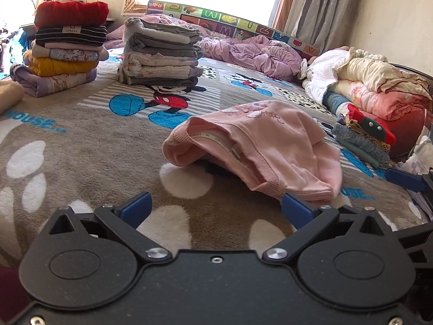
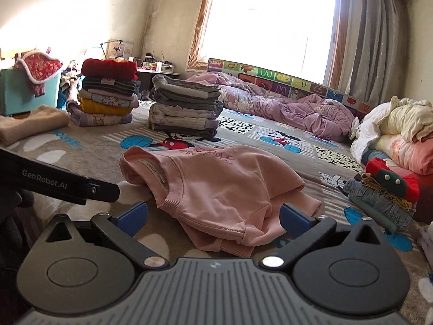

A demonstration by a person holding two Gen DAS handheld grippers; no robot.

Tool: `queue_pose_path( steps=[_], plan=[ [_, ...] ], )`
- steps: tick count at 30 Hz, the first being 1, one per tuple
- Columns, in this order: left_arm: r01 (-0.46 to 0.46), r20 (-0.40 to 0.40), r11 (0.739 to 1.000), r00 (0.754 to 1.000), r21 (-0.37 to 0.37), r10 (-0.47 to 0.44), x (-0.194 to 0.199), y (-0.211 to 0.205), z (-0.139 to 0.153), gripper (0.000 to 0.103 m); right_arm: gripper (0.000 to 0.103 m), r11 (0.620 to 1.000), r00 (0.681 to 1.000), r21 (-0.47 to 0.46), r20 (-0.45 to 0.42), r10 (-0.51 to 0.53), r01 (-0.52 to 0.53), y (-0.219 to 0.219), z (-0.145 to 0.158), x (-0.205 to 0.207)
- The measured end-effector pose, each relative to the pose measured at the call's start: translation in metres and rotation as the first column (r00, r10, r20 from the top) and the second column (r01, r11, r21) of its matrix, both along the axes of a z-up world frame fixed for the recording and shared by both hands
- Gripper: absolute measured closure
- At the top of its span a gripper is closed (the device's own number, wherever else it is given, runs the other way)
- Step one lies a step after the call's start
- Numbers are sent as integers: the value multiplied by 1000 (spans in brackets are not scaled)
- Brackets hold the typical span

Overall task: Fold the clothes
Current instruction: 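Grasp the pink sweatshirt hem with the left gripper while the right gripper grasps it too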

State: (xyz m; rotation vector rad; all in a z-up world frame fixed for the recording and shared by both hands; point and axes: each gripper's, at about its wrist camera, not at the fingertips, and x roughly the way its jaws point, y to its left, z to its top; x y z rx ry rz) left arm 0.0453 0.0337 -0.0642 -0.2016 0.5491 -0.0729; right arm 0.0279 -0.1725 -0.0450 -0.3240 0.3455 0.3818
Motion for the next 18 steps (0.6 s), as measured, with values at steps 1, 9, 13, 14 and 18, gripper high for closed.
queue_pose_path(
  steps=[1, 9, 13, 14, 18],
  plan=[
    [4, -4, 1000, 1000, 28, -3, 6, 1, -3, 0, 1, 999, 1000, -40, 9, 8, -8, 3, -7, 6],
    [30, -31, 968, 999, 247, -23, 48, 11, -28, 13, 33, 976, 996, -207, 49, 81, -69, 19, -56, 43],
    [32, -3, 973, 999, 230, -32, 59, 22, -34, 47, 35, 981, 997, -186, 37, 69, -61, 18, -60, 50],
    [33, 4, 974, 999, 225, -35, 62, 24, -35, 46, 38, 981, 997, -183, 34, 66, -59, 17, -61, 52],
    [30, 45, 980, 998, 196, -39, 76, 32, -34, 47, 46, 984, 998, -172, 21, 55, -51, 14, -65, 56]
  ],
)
